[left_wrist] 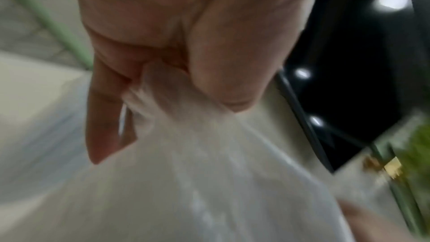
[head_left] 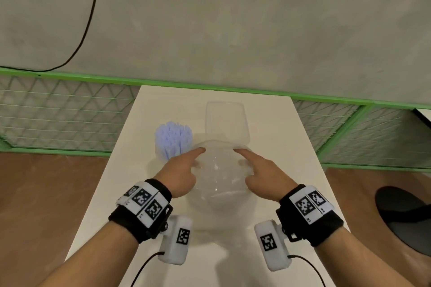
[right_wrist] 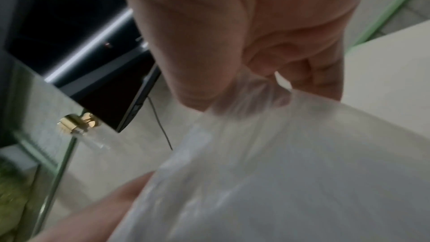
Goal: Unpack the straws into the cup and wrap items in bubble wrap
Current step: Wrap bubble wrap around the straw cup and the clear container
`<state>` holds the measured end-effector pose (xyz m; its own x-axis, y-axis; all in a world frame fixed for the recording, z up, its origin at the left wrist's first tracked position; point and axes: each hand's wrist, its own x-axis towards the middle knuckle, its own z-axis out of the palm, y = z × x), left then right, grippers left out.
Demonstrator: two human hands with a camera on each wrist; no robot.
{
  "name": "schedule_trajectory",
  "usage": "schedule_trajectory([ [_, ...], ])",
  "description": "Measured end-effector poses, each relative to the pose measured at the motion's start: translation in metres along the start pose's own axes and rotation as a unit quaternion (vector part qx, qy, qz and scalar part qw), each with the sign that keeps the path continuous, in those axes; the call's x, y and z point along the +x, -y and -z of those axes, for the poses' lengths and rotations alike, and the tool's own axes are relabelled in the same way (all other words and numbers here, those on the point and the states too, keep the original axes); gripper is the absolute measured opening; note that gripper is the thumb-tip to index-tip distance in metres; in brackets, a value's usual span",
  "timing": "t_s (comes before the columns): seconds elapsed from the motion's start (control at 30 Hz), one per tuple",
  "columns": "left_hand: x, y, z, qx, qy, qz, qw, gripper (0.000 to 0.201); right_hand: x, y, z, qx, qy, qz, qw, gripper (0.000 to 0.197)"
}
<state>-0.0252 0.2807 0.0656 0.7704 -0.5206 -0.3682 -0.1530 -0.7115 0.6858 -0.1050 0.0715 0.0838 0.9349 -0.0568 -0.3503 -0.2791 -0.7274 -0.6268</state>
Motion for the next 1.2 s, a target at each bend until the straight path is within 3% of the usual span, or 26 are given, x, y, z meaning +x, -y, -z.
schedule_trajectory([
  [0.13, 0.009, 0.006, -0.004, -0.145, 0.021, 0.032, 0.989, 0.063, 0.016, -0.008, -0.004, 0.101, 0.011, -0.028, 0.994, 0.066],
  [0.23, 0.016, 0.009, -0.007, -0.194, 0.01, 0.051, 0.98, 0.047, 0.026, -0.007, -0.004, 0.192, 0.011, -0.065, 0.979, 0.041],
  [0.33, 0.02, 0.016, -0.012, -0.198, 0.01, 0.058, 0.978, 0.038, 0.034, -0.01, -0.009, 0.225, 0.009, -0.084, 0.971, 0.018],
  [0.47, 0.024, 0.022, -0.016, -0.185, 0.015, 0.068, 0.98, 0.029, 0.044, -0.028, -0.016, 0.195, 0.007, -0.091, 0.976, 0.031],
  [0.63, 0.032, 0.022, -0.018, -0.097, 0.074, 0.095, 0.988, 0.04, 0.045, -0.042, -0.012, 0.141, 0.066, -0.152, 0.976, 0.02],
  [0.7, 0.031, 0.02, -0.015, -0.095, 0.095, 0.118, 0.984, 0.04, 0.046, -0.048, -0.01, 0.099, 0.056, -0.114, 0.987, 0.018],
  [0.8, 0.032, 0.024, -0.01, -0.107, 0.109, 0.13, 0.98, 0.041, 0.034, -0.045, -0.004, 0.056, -0.088, 0.058, 0.993, 0.033],
  [0.87, 0.031, 0.03, -0.008, -0.129, 0.116, 0.103, 0.98, 0.039, 0.021, -0.045, 0.002, 0.109, -0.083, 0.142, 0.98, 0.048],
  [0.93, 0.029, 0.033, -0.006, -0.159, 0.114, 0.07, 0.978, 0.03, 0.007, -0.048, 0.007, 0.12, 0.001, 0.137, 0.983, 0.059],
  [1.0, 0.025, 0.036, -0.007, -0.196, 0.108, 0.047, 0.973, 0.03, 0.002, -0.054, 0.008, 0.049, 0.06, 0.127, 0.989, 0.064],
  [1.07, 0.017, 0.035, -0.007, -0.254, 0.103, 0.039, 0.961, 0.037, 0.003, -0.061, 0.008, 0.034, 0.056, 0.126, 0.99, 0.063],
  [1.17, 0.005, 0.04, -0.007, -0.358, 0.107, 0.051, 0.926, 0.015, 0.008, -0.069, 0.011, 0.095, 0.011, 0.118, 0.988, 0.04],
  [1.2, 0.0, 0.044, -0.007, -0.387, 0.119, 0.051, 0.913, 0.017, 0.009, -0.071, 0.013, 0.105, 0.006, 0.113, 0.988, 0.033],
])
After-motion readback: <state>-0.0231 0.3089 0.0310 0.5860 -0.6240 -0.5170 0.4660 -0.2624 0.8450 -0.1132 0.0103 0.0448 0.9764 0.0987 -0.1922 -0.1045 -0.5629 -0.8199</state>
